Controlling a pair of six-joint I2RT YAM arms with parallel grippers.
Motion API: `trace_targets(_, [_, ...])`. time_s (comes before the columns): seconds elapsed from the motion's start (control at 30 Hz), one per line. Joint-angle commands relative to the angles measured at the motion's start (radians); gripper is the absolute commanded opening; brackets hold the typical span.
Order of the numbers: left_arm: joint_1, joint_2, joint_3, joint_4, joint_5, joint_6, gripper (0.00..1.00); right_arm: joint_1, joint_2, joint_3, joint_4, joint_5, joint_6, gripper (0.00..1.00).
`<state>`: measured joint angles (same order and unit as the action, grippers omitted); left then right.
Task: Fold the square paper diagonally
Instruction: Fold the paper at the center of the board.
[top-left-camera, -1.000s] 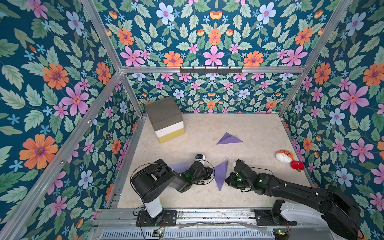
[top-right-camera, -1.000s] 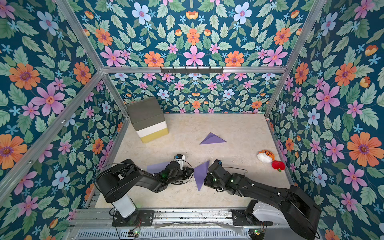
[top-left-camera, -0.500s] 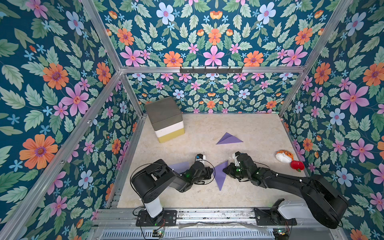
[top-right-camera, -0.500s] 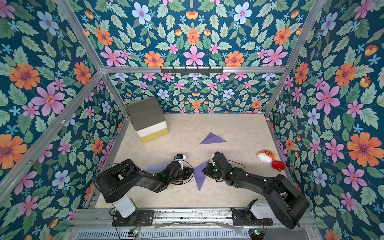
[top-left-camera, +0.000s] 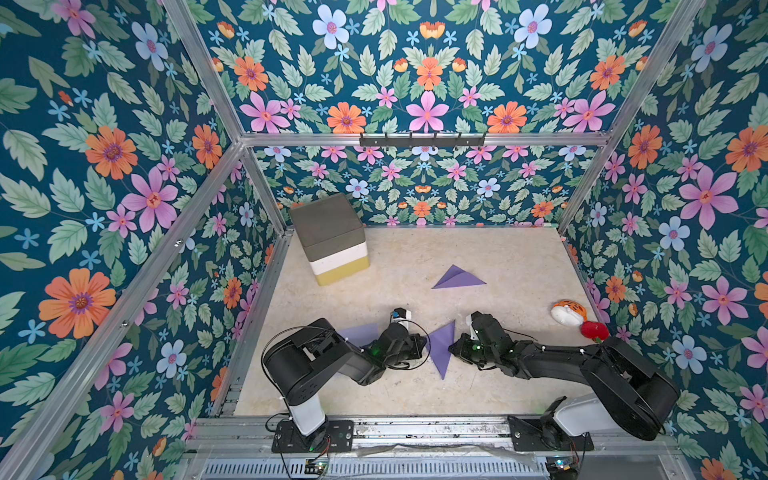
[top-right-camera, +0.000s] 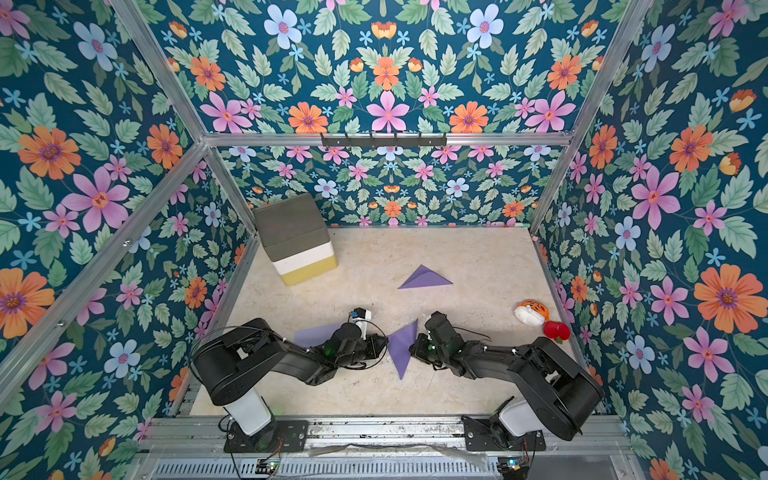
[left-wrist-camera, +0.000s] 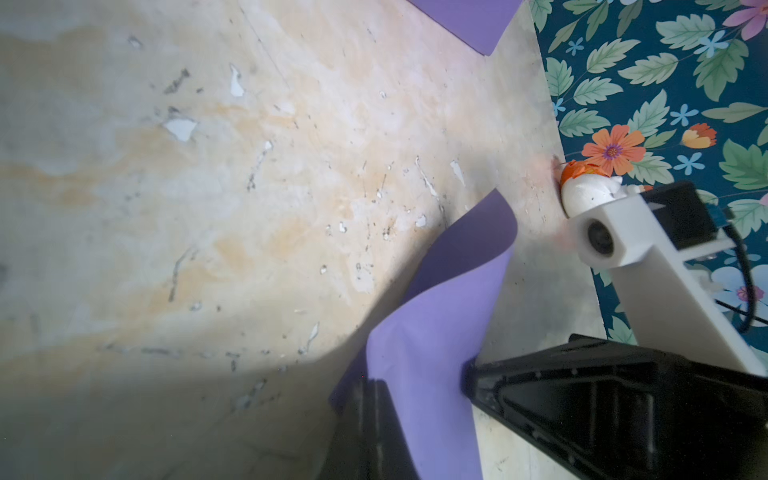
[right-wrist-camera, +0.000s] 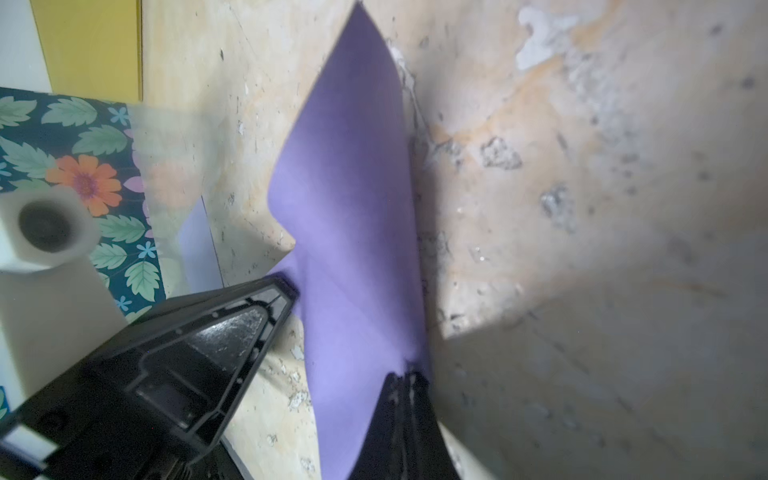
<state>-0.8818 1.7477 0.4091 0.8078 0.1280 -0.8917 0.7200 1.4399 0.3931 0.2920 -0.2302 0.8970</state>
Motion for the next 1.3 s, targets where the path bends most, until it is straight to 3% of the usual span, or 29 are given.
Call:
trace_targets(0.0, [0.001,0.024,-0.020,-0.371,-0.050,0.010,0.00,-0.002,-0.009,-0.022,-0.147,0.105,-0.001,0.07])
trace_targets(0.33, [0.000,0.021,-0.022,-0.368,-0.051,0.009,0.00,-0.002,-0.144,0.050,-0.147,0.056,-0.033,0.09])
trace_targets(0.6, [0.000,0.019,-0.020,-0.366,-0.050,0.008,0.00,-0.008,-0.035,0.106,-0.028,-0.003,-0.037,0.08])
trace_targets(0.93, [-0.002,0.021,-0.022,-0.371,-0.054,0.005,0.00,-0.033,0.076,0.091,-0.096,0.093,-0.073,0.06])
trace_targets(1.27, [-0.003,0.026,-0.019,-0.369,-0.051,0.007,0.00,-0.061,-0.032,0.050,-0.228,0.188,-0.090,0.06])
